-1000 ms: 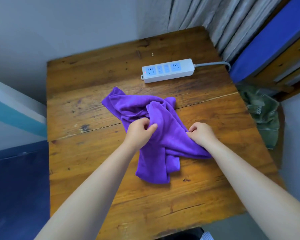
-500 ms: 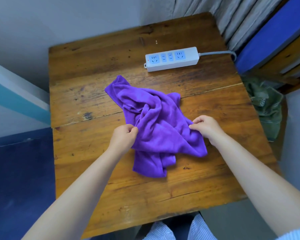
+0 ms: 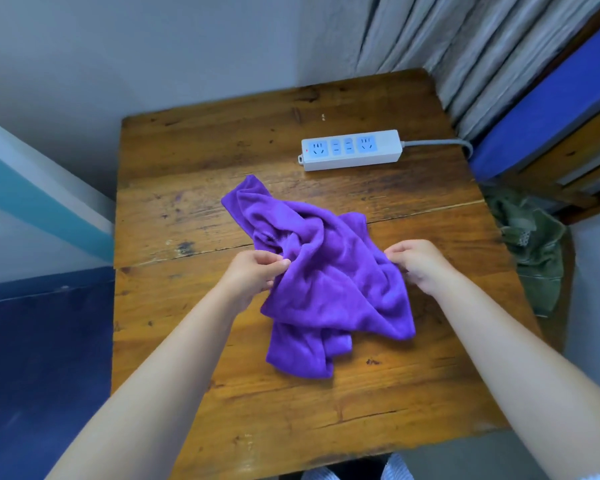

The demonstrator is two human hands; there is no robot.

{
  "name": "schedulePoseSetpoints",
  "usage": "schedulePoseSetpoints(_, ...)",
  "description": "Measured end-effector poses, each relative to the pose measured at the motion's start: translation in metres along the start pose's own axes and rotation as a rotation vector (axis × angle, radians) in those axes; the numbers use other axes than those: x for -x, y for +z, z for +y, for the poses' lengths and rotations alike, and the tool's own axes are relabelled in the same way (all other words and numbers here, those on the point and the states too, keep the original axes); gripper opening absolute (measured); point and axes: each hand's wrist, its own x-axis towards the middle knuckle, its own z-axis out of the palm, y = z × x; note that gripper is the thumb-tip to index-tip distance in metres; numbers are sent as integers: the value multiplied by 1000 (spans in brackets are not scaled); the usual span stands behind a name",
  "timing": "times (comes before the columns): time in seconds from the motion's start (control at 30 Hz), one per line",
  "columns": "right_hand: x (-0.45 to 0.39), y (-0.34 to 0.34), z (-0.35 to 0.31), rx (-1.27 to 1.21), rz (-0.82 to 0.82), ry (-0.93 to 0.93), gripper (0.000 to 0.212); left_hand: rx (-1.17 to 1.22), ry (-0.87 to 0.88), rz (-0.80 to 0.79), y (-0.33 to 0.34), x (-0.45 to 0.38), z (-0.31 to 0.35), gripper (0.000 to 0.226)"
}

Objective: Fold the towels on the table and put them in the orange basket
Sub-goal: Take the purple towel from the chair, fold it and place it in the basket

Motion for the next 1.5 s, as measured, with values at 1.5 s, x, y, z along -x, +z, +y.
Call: schedulePoseSetpoints(1.5, 143, 56, -192, 972, 183, -651, 29, -742, 32, 567, -178, 167, 91, 18)
